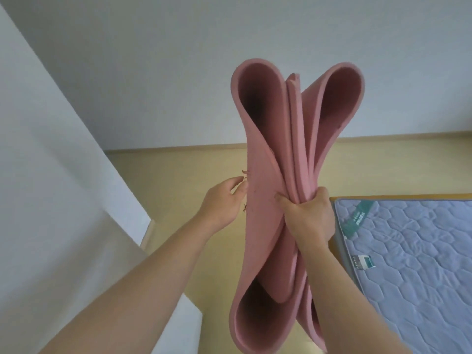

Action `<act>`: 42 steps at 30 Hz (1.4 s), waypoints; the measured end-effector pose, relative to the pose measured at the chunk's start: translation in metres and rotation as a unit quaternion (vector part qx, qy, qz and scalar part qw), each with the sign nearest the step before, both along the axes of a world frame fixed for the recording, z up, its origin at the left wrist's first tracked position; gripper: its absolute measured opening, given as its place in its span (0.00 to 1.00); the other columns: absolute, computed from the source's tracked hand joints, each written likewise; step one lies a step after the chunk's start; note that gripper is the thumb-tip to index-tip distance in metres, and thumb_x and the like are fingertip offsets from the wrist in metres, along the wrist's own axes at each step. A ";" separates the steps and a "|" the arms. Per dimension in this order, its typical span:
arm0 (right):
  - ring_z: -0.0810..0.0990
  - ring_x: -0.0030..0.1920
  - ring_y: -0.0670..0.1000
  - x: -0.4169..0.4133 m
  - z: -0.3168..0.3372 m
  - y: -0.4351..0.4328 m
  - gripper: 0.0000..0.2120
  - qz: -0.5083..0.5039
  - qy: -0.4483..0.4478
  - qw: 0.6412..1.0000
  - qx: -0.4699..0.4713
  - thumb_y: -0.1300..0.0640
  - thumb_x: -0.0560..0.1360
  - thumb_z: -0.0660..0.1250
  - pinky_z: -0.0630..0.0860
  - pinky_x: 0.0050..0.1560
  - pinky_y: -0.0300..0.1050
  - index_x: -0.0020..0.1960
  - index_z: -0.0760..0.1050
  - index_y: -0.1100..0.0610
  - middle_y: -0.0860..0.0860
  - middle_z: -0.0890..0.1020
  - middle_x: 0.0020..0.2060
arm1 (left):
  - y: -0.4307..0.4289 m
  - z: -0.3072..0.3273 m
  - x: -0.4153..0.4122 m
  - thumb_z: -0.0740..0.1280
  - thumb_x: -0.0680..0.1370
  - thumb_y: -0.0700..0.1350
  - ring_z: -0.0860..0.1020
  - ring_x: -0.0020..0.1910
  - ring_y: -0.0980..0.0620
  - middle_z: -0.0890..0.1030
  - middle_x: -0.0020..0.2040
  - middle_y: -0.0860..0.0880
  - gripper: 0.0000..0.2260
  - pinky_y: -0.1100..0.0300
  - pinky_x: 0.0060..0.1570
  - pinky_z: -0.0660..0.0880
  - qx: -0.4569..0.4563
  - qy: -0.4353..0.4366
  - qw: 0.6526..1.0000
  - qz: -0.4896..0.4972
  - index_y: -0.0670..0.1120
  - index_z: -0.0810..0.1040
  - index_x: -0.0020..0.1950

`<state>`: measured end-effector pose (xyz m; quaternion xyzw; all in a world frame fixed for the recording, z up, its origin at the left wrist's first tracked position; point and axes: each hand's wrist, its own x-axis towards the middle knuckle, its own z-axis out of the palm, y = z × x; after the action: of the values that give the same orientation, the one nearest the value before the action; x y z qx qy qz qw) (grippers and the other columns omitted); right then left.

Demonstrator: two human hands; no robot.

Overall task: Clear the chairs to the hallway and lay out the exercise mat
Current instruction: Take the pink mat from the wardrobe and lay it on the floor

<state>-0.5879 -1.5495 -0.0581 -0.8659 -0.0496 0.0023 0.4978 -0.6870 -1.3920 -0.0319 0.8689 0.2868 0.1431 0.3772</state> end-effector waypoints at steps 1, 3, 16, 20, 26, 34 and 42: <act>0.73 0.36 0.52 0.022 0.002 0.011 0.29 0.002 -0.002 1.000 -0.001 0.32 0.59 0.73 0.68 0.39 0.48 0.46 0.64 0.48 0.41 0.72 0.37 | 0.012 0.001 0.022 0.59 0.84 0.56 0.74 0.68 0.57 0.79 0.68 0.59 0.19 0.68 0.58 0.64 -0.014 -0.013 1.000 0.004 0.52 0.77 0.71; 0.76 0.39 0.53 0.062 0.004 0.034 0.29 -0.002 -0.004 1.000 -0.010 0.31 0.59 0.72 0.71 0.40 0.49 0.46 0.64 0.48 0.42 0.74 0.39 | 0.034 0.001 0.066 0.60 0.84 0.56 0.76 0.60 0.63 0.79 0.55 0.73 0.13 0.73 0.53 0.66 -0.050 -0.027 0.998 0.019 0.58 0.81 0.63; 0.72 0.33 0.41 0.280 -0.004 0.189 0.26 -0.086 -0.061 0.993 -0.046 0.32 0.57 0.70 0.63 0.28 0.42 0.41 0.62 0.46 0.41 0.75 0.36 | 0.199 -0.004 0.341 0.60 0.83 0.59 0.80 0.58 0.58 0.85 0.57 0.56 0.17 0.61 0.59 0.73 -0.168 -0.069 0.977 -0.114 0.51 0.83 0.60; 0.73 0.34 0.41 0.348 0.009 0.223 0.25 -0.127 -0.073 0.987 -0.065 0.32 0.59 0.69 0.68 0.30 0.44 0.43 0.62 0.46 0.41 0.74 0.36 | 0.236 0.004 0.426 0.61 0.83 0.60 0.80 0.52 0.65 0.85 0.53 0.59 0.16 0.64 0.51 0.73 -0.206 -0.059 0.964 -0.158 0.52 0.83 0.56; 0.72 0.34 0.42 0.453 0.007 0.247 0.23 -0.165 -0.094 0.978 -0.090 0.35 0.60 0.68 0.65 0.29 0.42 0.44 0.63 0.46 0.41 0.73 0.37 | 0.264 0.003 0.557 0.60 0.77 0.70 0.77 0.66 0.52 0.81 0.65 0.53 0.32 0.52 0.68 0.72 -0.207 -0.038 0.955 -0.210 0.47 0.78 0.69; 0.71 0.33 0.42 0.665 -0.027 0.256 0.23 -0.191 -0.105 0.970 -0.104 0.35 0.63 0.71 0.59 0.29 0.37 0.46 0.65 0.48 0.41 0.73 0.37 | 0.259 -0.024 0.776 0.63 0.74 0.70 0.79 0.63 0.53 0.83 0.60 0.57 0.29 0.50 0.69 0.72 -0.222 -0.035 0.944 -0.242 0.52 0.80 0.65; 0.72 0.34 0.46 0.872 -0.009 0.236 0.23 -0.174 -0.113 0.965 -0.162 0.37 0.65 0.72 0.62 0.30 0.39 0.47 0.65 0.49 0.43 0.73 0.38 | 0.242 -0.013 0.991 0.67 0.77 0.66 0.82 0.53 0.58 0.85 0.45 0.65 0.15 0.59 0.53 0.73 -0.303 0.007 0.930 -0.210 0.56 0.82 0.49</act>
<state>0.2840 -1.3135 -0.0676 -0.9250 0.0470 -0.1737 0.3346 0.3040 -1.1500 -0.0453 0.7548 0.1302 -0.0393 0.6417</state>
